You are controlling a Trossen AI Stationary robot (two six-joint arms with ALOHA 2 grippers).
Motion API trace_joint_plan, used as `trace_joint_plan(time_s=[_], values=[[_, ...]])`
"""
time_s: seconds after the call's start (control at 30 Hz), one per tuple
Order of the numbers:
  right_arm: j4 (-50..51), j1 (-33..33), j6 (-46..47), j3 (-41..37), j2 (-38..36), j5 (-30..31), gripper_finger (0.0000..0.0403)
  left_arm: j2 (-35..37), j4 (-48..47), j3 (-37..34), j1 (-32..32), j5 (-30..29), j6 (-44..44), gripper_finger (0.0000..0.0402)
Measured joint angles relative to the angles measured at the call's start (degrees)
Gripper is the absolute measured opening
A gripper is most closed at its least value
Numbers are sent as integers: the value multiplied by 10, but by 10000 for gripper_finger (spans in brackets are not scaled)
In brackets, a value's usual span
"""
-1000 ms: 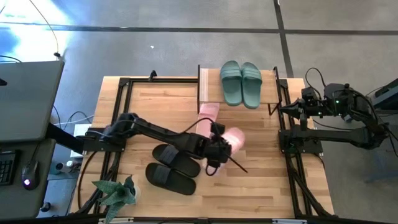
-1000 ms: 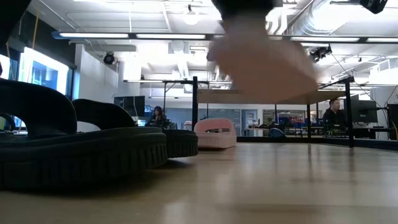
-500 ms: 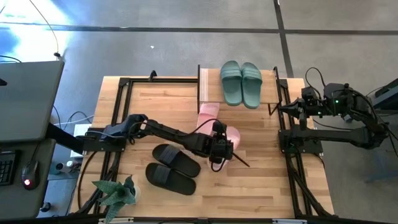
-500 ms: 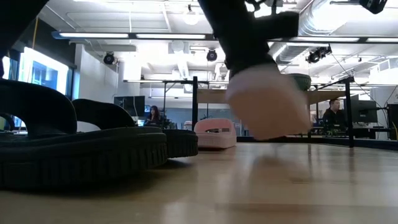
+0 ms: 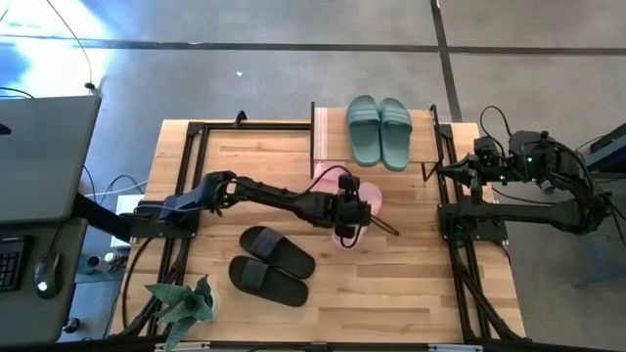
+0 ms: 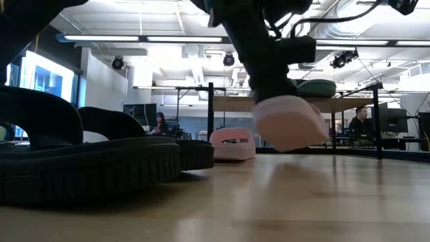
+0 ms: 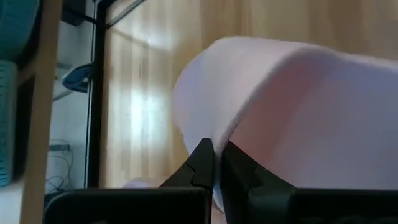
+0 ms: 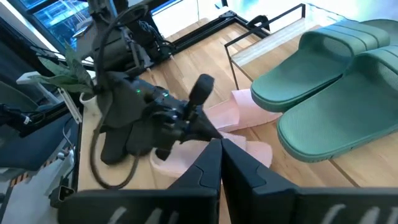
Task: Pick and place slides into the shelf
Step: Put the pink slide under the shelf
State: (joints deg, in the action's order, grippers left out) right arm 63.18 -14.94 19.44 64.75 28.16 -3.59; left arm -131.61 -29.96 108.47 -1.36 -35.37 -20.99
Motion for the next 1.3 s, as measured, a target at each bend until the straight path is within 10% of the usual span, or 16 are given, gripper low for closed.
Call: trace_joint_plan(time_s=[1.3], values=[[0,0,0,0,0,0,2,-36,9,0,-74,-15,-47,5]])
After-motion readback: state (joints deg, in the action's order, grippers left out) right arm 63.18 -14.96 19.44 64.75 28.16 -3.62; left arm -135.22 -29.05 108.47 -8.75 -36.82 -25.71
